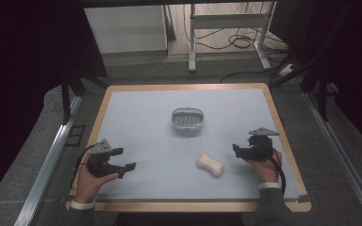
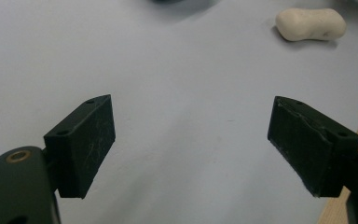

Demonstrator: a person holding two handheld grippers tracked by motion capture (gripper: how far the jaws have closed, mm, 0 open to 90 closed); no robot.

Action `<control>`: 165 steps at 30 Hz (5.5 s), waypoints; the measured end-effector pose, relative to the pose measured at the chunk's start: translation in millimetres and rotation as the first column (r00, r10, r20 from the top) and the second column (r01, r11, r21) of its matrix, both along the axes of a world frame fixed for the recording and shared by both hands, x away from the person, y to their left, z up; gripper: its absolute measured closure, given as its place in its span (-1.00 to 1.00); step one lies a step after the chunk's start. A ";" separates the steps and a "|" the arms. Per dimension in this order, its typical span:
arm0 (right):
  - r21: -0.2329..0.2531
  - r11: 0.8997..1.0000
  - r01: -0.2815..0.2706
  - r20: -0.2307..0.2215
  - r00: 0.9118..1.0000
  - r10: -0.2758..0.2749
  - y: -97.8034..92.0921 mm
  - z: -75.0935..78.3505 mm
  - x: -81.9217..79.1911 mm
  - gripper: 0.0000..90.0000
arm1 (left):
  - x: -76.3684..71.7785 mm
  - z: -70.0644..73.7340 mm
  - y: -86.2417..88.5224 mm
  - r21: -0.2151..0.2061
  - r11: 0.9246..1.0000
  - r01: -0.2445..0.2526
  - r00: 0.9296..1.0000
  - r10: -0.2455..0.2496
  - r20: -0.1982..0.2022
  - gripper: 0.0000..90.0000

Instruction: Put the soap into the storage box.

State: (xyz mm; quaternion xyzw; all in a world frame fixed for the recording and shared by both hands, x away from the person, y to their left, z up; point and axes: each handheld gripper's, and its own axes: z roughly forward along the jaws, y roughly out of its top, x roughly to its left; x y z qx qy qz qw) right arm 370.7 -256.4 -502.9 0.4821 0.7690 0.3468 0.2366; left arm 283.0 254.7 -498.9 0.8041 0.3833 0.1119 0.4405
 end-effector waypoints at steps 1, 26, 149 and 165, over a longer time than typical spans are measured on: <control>0.013 1.000 -0.003 0.009 1.000 0.002 -2.4 2.4 -0.6 -0.79 | 0.3 0.1 0.1 -0.001 1.000 -0.002 1.000 0.002 0.000 -0.66; 0.028 0.996 -0.090 0.012 0.996 0.090 -9.3 18.3 -10.5 -0.67 | 7.0 -1.9 -2.4 0.032 0.999 -0.028 1.000 0.028 0.003 -0.66; -0.248 0.807 -0.537 -0.427 0.808 0.406 118.8 38.0 -7.9 0.09 | 3.4 -4.0 -1.1 0.031 0.999 -0.011 1.000 0.011 -0.014 -0.66; -0.260 0.803 -0.535 -0.389 0.820 0.420 120.2 55.8 5.2 0.09 | 3.6 -4.4 -0.2 0.031 0.999 -0.012 1.000 0.012 -0.015 -0.66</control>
